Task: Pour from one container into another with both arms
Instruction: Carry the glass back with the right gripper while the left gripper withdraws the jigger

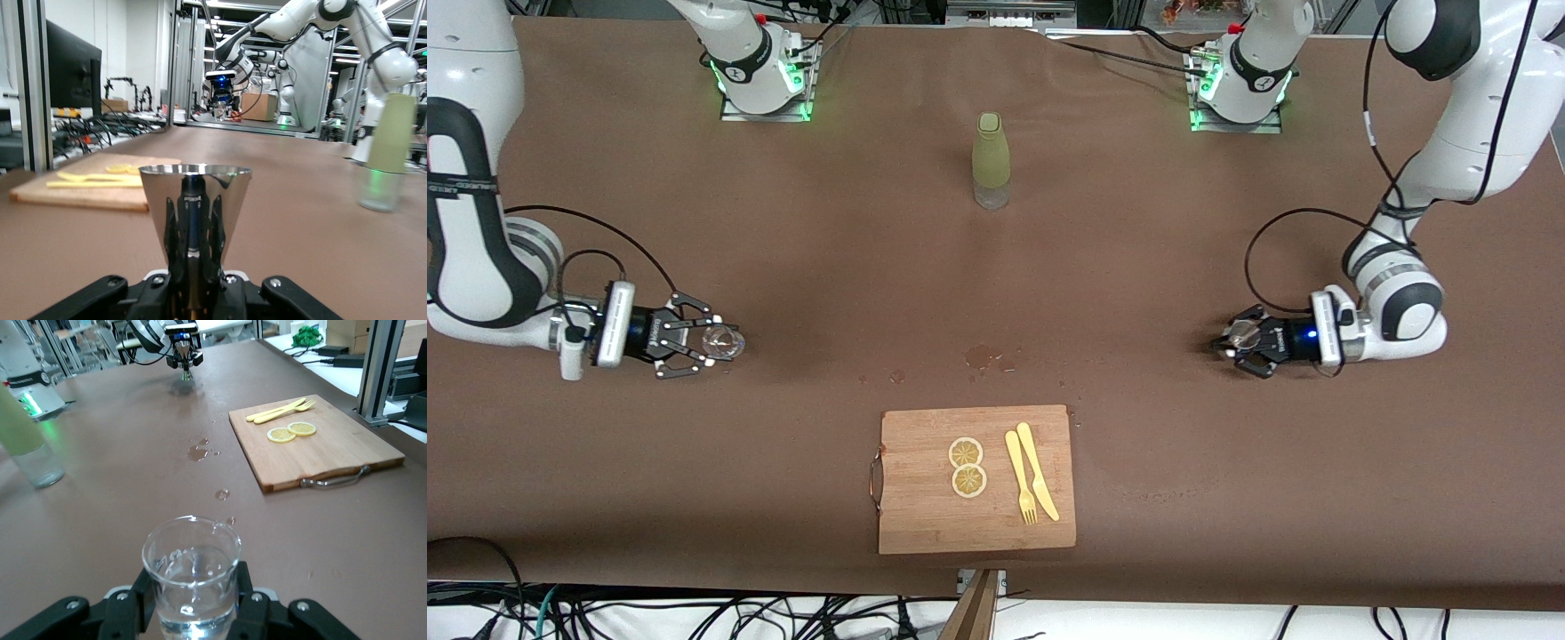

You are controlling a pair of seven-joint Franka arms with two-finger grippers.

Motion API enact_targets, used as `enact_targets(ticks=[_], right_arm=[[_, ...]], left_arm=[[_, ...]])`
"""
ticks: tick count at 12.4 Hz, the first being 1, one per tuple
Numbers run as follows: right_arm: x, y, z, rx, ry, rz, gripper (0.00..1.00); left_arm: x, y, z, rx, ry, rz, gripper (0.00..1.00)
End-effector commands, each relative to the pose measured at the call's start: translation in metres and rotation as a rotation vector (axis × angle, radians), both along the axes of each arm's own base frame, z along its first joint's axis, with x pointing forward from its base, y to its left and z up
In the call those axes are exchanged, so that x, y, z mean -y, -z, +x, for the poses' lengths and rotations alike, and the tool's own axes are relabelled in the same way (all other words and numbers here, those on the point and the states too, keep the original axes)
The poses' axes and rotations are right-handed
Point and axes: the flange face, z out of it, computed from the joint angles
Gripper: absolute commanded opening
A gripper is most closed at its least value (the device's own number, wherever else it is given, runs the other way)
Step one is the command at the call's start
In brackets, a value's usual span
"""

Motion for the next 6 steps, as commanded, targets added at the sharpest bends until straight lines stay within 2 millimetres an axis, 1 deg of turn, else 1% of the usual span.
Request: enact_targets(ticks=[1, 2, 3, 4, 6], right_arm=[[0.026, 0.022, -0.015, 0.026, 0.01, 0.077, 0.29], [0.037, 0.027, -0.017, 0.036, 0.021, 0.079, 0.29], [0.054, 0.044, -0.023, 0.029, 0.041, 0.086, 0.29], [0.063, 0.061, -0.029, 0.02, 0.053, 0.093, 0.29], [0.079, 0.071, -0.033, 0.032, 0.069, 0.081, 0.29]], left_arm=[[-0.035, -0.015, -0.016, -0.037, 0.018, 0.018, 0.0], [-0.048, -0.013, -0.022, -0.047, 0.01, 0.017, 0.0], [-0.064, -0.011, -0.028, -0.054, 0.003, 0.032, 0.0], [-0.073, -0.008, -0.034, -0.063, 0.001, 0.03, 0.0], [-0.073, 0.002, -0.04, -0.047, 0.012, 0.017, 0.0]])
